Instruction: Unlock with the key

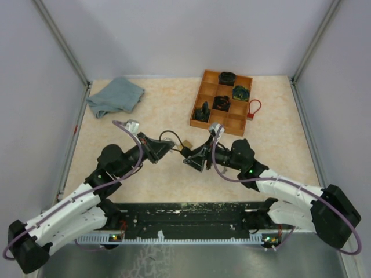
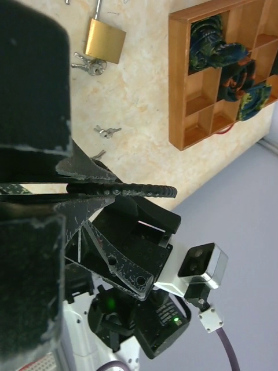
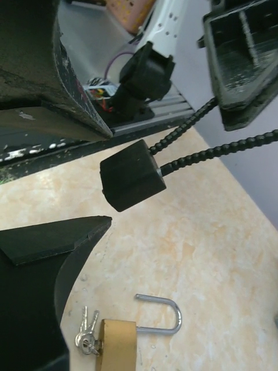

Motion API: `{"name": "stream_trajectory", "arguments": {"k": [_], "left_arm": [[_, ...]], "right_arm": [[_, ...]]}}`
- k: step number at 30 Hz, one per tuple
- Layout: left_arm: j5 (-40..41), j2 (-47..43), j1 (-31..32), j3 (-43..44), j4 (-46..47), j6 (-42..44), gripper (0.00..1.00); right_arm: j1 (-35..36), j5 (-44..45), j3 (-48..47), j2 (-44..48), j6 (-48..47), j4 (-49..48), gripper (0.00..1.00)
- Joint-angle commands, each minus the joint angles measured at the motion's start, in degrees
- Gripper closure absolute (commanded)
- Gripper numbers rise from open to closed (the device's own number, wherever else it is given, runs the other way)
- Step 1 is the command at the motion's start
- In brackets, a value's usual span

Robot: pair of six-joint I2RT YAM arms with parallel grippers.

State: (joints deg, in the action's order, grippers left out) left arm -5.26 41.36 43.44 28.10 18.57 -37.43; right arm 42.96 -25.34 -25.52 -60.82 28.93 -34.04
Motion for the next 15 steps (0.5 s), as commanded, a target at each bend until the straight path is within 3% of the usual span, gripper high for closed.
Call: {"name": "stream_trajectory", "arguments": {"k": [1,9,15], "left_arm": [[-6.3,1.4,-0.4,4.9,-7.5,4.2,1.00],[-8.1,1.9,-0.7,7.3,-10.8,6.2,1.00],[-11.2,3.5,-0.9,10.5,-15.8,9.6,1.00]], "right_arm": [[-0.2,-4.8,-2.7,2.7,-8.9,5.6,0.44],[-0.2,0.5,0.4,6.3,-16.1,5.6,0.36],[-0.1,-7.5,-0.2,4.8,-19.3,4.0,0.35]]}}
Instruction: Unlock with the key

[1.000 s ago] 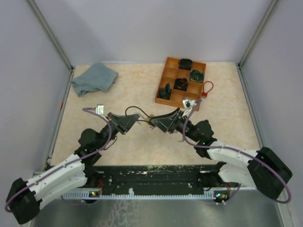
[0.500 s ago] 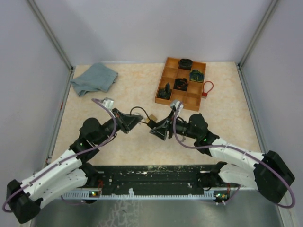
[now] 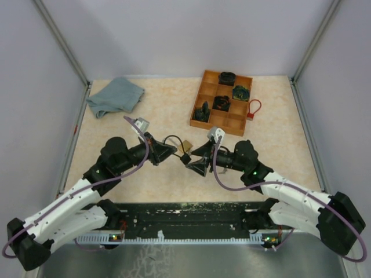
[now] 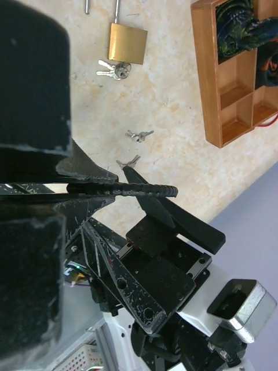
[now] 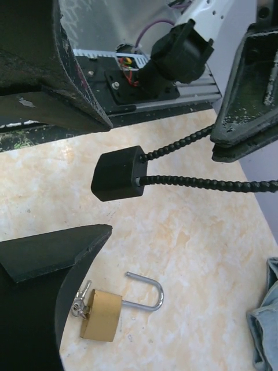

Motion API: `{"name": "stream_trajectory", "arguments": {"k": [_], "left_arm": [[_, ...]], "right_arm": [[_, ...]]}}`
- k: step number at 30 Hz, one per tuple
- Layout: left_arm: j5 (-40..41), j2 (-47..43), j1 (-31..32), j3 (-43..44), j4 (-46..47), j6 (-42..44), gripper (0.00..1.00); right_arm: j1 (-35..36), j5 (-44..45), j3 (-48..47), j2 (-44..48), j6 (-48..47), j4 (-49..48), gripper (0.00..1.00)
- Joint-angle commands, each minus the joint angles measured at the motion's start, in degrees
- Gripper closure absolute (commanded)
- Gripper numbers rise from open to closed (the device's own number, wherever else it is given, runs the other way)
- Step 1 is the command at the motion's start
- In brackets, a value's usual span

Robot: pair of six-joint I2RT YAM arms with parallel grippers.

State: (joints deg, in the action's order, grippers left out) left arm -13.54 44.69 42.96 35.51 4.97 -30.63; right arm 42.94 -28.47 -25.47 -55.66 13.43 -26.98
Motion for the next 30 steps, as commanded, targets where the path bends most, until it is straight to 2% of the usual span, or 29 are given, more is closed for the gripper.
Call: {"name": "stream_trajectory", "arguments": {"k": [1,7,11,15,20,22,24,25,27,30], "left_arm": [[-3.6,0.2,-0.4,3.0,-1.8,2.9,1.00],[-7.5,1.1,-0.7,3.2,-1.0,3.7,1.00],[-10.4,1.9,-1.1,3.2,-1.2,4.2,1.00],[-11.3,1.9,-1.6,3.1,-1.5,4.6,1.00],[-9.0,1.5,-2.4,2.8,-3.5,5.6,1.00],[-6.5,1.6,-2.5,2.7,-5.4,6.3,0.93],[-3.9,1.4,-2.5,2.4,-7.3,7.0,0.88],[-1.9,1.2,-2.5,2.4,-8.3,7.4,0.81],[2.4,0.5,-2.5,2.5,-10.7,8.4,0.57],[11.6,-0.6,-2.5,4.8,-17.9,11.4,0.45]], "right_arm": [[-0.1,-4.7,-0.2,-0.9,-3.7,-3.6,0.35],[-0.1,-9.6,-0.3,-3.6,-3.3,-6.6,0.35],[-0.1,-13.7,-0.2,-5.6,-2.3,-9.1,0.41],[-0.1,-16.0,-0.3,-7.3,-1.0,-10.2,0.55],[-0.1,-16.3,-0.8,-8.2,-0.7,-8.4,0.82],[-0.1,-15.4,-1.8,-8.9,-0.4,-5.9,0.92],[-0.1,-14.5,-3.9,-10.2,-0.4,-2.4,0.98],[-0.1,-14.2,-4.7,-11.4,-0.3,-0.9,0.99],[-0.1,-14.0,-6.0,-13.6,0.2,1.1,1.00],[-0.1,-13.6,-8.4,-17.5,1.7,3.5,1.00]]}}
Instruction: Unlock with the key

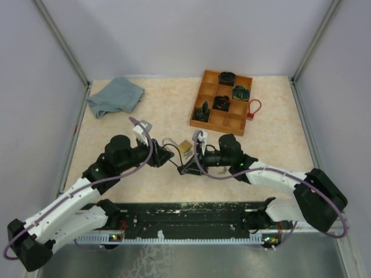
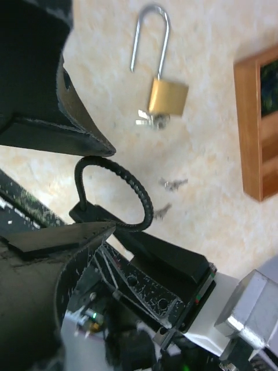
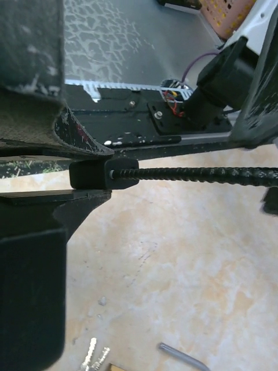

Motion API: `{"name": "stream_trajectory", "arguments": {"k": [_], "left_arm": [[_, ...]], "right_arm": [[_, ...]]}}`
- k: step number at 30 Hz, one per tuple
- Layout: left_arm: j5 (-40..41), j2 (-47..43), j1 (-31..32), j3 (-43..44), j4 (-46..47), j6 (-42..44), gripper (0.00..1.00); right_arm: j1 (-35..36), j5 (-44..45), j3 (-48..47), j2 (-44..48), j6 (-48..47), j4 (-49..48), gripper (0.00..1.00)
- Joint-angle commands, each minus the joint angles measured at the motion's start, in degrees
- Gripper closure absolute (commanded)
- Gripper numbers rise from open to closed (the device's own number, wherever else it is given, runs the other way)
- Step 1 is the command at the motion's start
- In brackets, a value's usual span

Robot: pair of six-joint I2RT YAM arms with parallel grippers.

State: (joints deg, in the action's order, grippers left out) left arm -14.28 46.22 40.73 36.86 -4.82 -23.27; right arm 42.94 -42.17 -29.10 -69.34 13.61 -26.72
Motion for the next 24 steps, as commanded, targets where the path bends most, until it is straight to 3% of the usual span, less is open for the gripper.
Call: {"name": "stream_trajectory", "arguments": {"k": [1,7,12,18,24], "left_arm": [[15.4,-2.5,-0.3,4.4,-10.2,5.3,0.42],[28.4,-6.4,-0.3,8.0,-15.8,13.4,0.28],[32.4,-7.8,-0.3,6.6,-14.5,16.4,0.25],[31.0,-8.3,-1.1,2.8,-11.5,17.7,0.25],[28.6,-7.6,-2.0,2.3,-11.6,18.2,0.25]], "right_arm": [[-0.1,0.2,-5.7,-5.4,2.2,3.9,1.00],[1.7,1.9,-13.7,-16.6,3.8,12.0,1.00],[2.4,3.5,-18.8,-24.7,8.4,12.5,1.00],[3.1,2.8,-25.1,-36.2,13.7,11.8,0.97],[3.3,5.4,-30.4,-42.2,13.3,15.6,0.85]]}}
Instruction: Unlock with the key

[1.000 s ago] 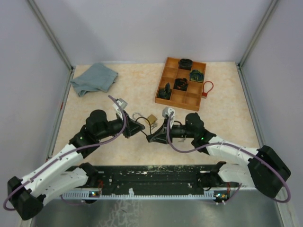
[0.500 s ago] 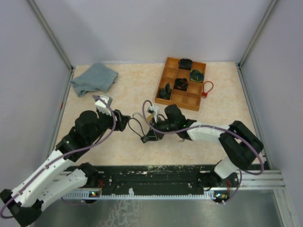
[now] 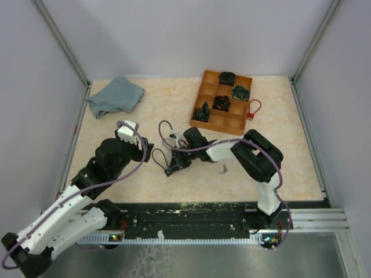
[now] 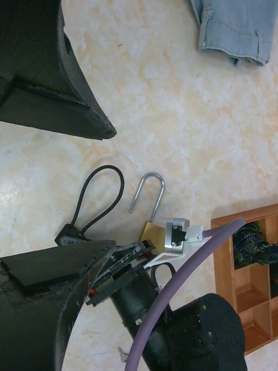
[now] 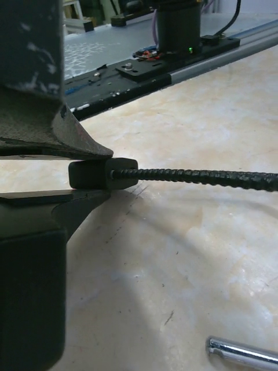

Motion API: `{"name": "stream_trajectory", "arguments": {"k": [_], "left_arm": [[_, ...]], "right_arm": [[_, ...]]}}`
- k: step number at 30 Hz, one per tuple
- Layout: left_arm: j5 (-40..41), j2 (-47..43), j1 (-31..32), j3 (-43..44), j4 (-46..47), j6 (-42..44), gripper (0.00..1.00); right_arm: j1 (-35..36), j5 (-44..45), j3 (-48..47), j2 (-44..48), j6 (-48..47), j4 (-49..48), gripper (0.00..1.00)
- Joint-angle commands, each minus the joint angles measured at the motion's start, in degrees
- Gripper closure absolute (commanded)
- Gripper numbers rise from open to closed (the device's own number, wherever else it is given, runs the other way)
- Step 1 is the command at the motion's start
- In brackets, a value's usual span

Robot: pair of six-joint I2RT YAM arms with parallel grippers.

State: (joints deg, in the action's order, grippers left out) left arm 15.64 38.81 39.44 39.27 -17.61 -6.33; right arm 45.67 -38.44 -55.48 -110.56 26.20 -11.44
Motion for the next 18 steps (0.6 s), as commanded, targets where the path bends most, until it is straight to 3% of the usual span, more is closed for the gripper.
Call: {"name": "stream_trajectory", "arguments": {"k": [1,4,6,7,18], "left_arm": [[-1.8,-0.3,-1.1,-0.2,1.3,1.1,0.25],[-4.1,-0.9,-2.3,-0.7,1.9,0.6,0.24],[-5.5,-1.3,-3.0,-1.1,2.2,0.2,0.24],[-6.1,-1.4,-3.4,-1.1,2.2,-0.2,0.24],[-16.7,-2.6,-5.3,-2.8,5.8,-8.7,0.24]], "right_arm": [[0.6,3.2,-4.1,-0.9,0.1,1.3,0.81],[0.6,7.1,-5.1,-0.8,-2.4,6.3,0.70],[0.6,8.5,-5.5,-0.7,-3.6,8.7,0.53],[0.6,9.2,-5.5,-0.3,-4.2,9.7,0.50],[0.6,25.4,-1.6,15.1,-9.6,19.9,0.46]]}}
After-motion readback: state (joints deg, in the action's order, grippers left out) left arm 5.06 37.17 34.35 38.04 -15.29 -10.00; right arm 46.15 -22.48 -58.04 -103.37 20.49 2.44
